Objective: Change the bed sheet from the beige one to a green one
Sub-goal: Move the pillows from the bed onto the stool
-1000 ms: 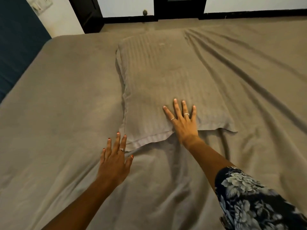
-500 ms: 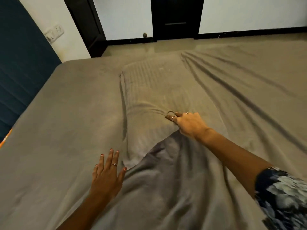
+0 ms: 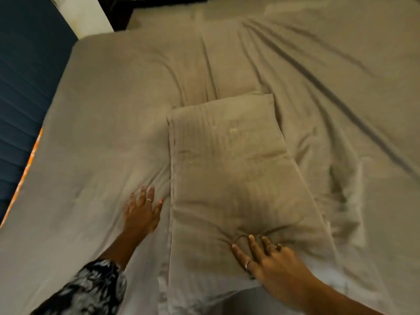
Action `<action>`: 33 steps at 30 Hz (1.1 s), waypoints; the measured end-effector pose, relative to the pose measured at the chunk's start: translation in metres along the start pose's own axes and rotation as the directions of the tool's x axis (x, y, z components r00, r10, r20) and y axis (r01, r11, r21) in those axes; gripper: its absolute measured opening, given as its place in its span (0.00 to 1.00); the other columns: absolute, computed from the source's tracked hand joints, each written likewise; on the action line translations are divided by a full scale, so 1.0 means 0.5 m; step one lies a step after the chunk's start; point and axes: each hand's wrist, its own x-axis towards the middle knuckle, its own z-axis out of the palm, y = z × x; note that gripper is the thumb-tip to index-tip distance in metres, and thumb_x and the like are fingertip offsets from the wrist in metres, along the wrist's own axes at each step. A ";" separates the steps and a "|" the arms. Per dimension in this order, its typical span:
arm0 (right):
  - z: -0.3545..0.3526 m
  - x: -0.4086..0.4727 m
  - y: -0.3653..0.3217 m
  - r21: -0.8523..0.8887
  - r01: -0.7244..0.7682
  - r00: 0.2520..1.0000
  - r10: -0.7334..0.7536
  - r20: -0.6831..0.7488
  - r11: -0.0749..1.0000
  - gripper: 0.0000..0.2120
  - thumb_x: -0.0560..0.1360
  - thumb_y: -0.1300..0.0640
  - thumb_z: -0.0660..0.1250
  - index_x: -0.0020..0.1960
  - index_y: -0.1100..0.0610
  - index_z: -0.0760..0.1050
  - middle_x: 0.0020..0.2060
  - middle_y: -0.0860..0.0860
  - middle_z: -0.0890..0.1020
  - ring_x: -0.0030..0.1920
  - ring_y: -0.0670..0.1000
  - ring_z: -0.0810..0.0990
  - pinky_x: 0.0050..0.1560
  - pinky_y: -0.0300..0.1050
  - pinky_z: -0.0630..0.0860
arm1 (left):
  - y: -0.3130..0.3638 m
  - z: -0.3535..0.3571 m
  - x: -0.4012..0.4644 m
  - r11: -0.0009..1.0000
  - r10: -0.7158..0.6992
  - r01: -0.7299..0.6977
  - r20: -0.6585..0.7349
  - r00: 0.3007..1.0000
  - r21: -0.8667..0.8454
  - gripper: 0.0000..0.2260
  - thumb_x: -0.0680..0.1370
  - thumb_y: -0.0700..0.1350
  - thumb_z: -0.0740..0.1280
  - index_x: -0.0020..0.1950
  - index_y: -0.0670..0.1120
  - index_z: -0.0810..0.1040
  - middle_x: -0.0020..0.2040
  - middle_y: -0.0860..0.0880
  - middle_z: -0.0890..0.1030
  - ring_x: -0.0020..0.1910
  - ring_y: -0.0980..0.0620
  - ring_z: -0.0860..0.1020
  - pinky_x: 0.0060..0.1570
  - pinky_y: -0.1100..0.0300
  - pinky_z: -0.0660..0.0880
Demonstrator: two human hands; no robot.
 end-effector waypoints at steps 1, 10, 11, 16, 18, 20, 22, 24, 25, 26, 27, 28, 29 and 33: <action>0.022 -0.013 -0.022 0.041 -0.063 0.997 0.062 0.042 0.997 0.34 0.67 0.52 0.53 0.73 0.56 0.61 0.49 0.60 0.84 0.41 0.61 0.85 0.29 0.49 0.78 | 0.000 0.014 -0.013 0.999 0.035 -0.035 0.022 0.999 0.021 0.27 0.82 0.58 0.48 0.79 0.51 0.46 0.79 0.48 0.47 0.77 0.42 0.46 0.75 0.46 0.47; 0.146 0.007 -0.031 0.152 -0.028 0.974 -0.007 0.227 0.988 0.40 0.64 0.26 0.58 0.69 0.47 0.66 0.60 0.57 0.80 0.58 0.58 0.80 0.54 0.67 0.70 | 0.069 0.074 0.021 0.988 0.146 -0.138 0.124 0.981 -0.068 0.29 0.82 0.60 0.49 0.79 0.51 0.43 0.79 0.48 0.44 0.77 0.43 0.44 0.74 0.45 0.45; 0.147 0.021 -0.018 0.132 -0.015 0.986 -0.008 0.169 0.991 0.35 0.71 0.28 0.50 0.69 0.48 0.66 0.63 0.55 0.78 0.60 0.60 0.79 0.57 0.68 0.67 | 0.076 0.075 0.037 0.986 0.134 -0.120 0.116 0.984 -0.119 0.30 0.81 0.60 0.51 0.79 0.51 0.44 0.79 0.47 0.45 0.77 0.43 0.45 0.74 0.45 0.46; 0.122 0.167 0.127 0.220 -0.414 0.910 0.402 0.101 0.883 0.35 0.75 0.29 0.39 0.75 0.46 0.62 0.75 0.56 0.61 0.70 0.66 0.66 0.65 0.70 0.62 | 0.114 0.088 0.126 0.854 0.049 -0.006 0.068 0.996 -0.520 0.38 0.76 0.63 0.62 0.79 0.48 0.49 0.78 0.41 0.53 0.76 0.41 0.55 0.74 0.47 0.56; 0.133 0.215 0.209 0.285 -0.620 0.784 0.584 0.211 0.731 0.34 0.74 0.28 0.44 0.77 0.41 0.49 0.78 0.52 0.47 0.76 0.64 0.51 0.70 0.67 0.50 | 0.133 0.094 0.155 0.783 0.016 0.027 0.064 0.998 -0.621 0.40 0.75 0.62 0.64 0.79 0.48 0.49 0.78 0.42 0.55 0.75 0.43 0.58 0.74 0.49 0.57; 0.153 0.246 0.279 0.320 -0.762 0.644 0.707 0.292 0.563 0.34 0.75 0.29 0.48 0.77 0.39 0.45 0.78 0.52 0.44 0.76 0.63 0.48 0.71 0.68 0.48 | 0.149 0.103 0.183 0.719 -0.019 0.054 0.057 0.998 -0.693 0.40 0.75 0.61 0.65 0.79 0.49 0.48 0.77 0.44 0.57 0.74 0.44 0.61 0.73 0.51 0.59; 0.190 0.261 0.335 0.405 -0.836 0.516 0.780 0.353 0.370 0.38 0.73 0.27 0.50 0.77 0.40 0.43 0.78 0.54 0.45 0.75 0.64 0.51 0.72 0.68 0.51 | 0.158 0.111 0.206 0.651 -0.052 0.073 0.052 0.997 -0.756 0.41 0.74 0.62 0.66 0.79 0.50 0.49 0.76 0.46 0.61 0.72 0.45 0.64 0.72 0.50 0.62; 0.221 0.267 0.363 0.528 -0.826 0.458 0.783 0.421 0.199 0.44 0.69 0.24 0.53 0.77 0.41 0.43 0.77 0.57 0.50 0.74 0.64 0.56 0.73 0.64 0.55 | 0.163 0.115 0.216 0.585 -0.085 0.082 0.039 0.996 -0.807 0.41 0.73 0.63 0.68 0.78 0.51 0.51 0.74 0.48 0.65 0.70 0.45 0.67 0.70 0.51 0.65; 0.228 0.269 0.367 0.594 -0.793 0.455 0.779 0.431 0.134 0.48 0.66 0.23 0.55 0.77 0.43 0.44 0.76 0.58 0.55 0.73 0.63 0.60 0.73 0.61 0.58 | 0.164 0.116 0.217 0.557 -0.100 0.083 0.033 0.994 -0.826 0.41 0.72 0.63 0.69 0.78 0.52 0.53 0.73 0.49 0.66 0.69 0.46 0.68 0.69 0.51 0.66; 0.227 0.270 0.368 0.639 -0.763 0.458 0.778 0.429 0.098 0.50 0.64 0.22 0.57 0.78 0.44 0.45 0.75 0.57 0.60 0.72 0.61 0.63 0.73 0.57 0.61 | 0.166 0.116 0.215 0.536 -0.115 0.087 0.029 0.993 -0.840 0.41 0.71 0.62 0.70 0.78 0.52 0.54 0.72 0.50 0.68 0.69 0.47 0.69 0.68 0.52 0.67; 0.223 0.271 0.366 0.666 -0.741 0.466 0.780 0.418 0.085 0.50 0.65 0.24 0.59 0.78 0.46 0.47 0.74 0.55 0.64 0.71 0.59 0.66 0.72 0.55 0.62 | 0.169 0.116 0.211 0.521 -0.126 0.089 0.027 0.992 -0.849 0.40 0.71 0.62 0.70 0.77 0.52 0.56 0.71 0.50 0.69 0.68 0.47 0.70 0.67 0.53 0.68; 0.217 0.272 0.366 0.686 -0.724 0.470 0.782 0.411 0.074 0.48 0.66 0.26 0.62 0.78 0.46 0.49 0.73 0.54 0.66 0.71 0.58 0.67 0.72 0.53 0.63 | 0.172 0.115 0.205 0.511 -0.135 0.084 0.017 0.991 -0.855 0.39 0.71 0.60 0.71 0.77 0.51 0.58 0.70 0.50 0.70 0.67 0.47 0.71 0.65 0.54 0.69; 0.210 0.273 0.365 0.706 -0.705 0.477 0.781 0.403 0.067 0.46 0.67 0.29 0.65 0.77 0.47 0.52 0.72 0.52 0.68 0.70 0.56 0.68 0.71 0.52 0.64 | 0.177 0.112 0.196 0.505 -0.144 0.075 0.002 0.990 -0.860 0.37 0.72 0.59 0.72 0.76 0.50 0.60 0.69 0.49 0.72 0.65 0.47 0.72 0.63 0.55 0.70; 0.151 0.280 0.346 0.779 -0.620 0.538 0.774 0.333 0.095 0.46 0.61 0.31 0.69 0.73 0.49 0.63 0.65 0.49 0.76 0.63 0.52 0.75 0.65 0.51 0.72 | 0.200 0.075 0.146 0.525 -0.174 0.042 -0.058 0.983 -0.850 0.29 0.75 0.52 0.70 0.72 0.44 0.66 0.67 0.44 0.74 0.65 0.43 0.73 0.63 0.54 0.69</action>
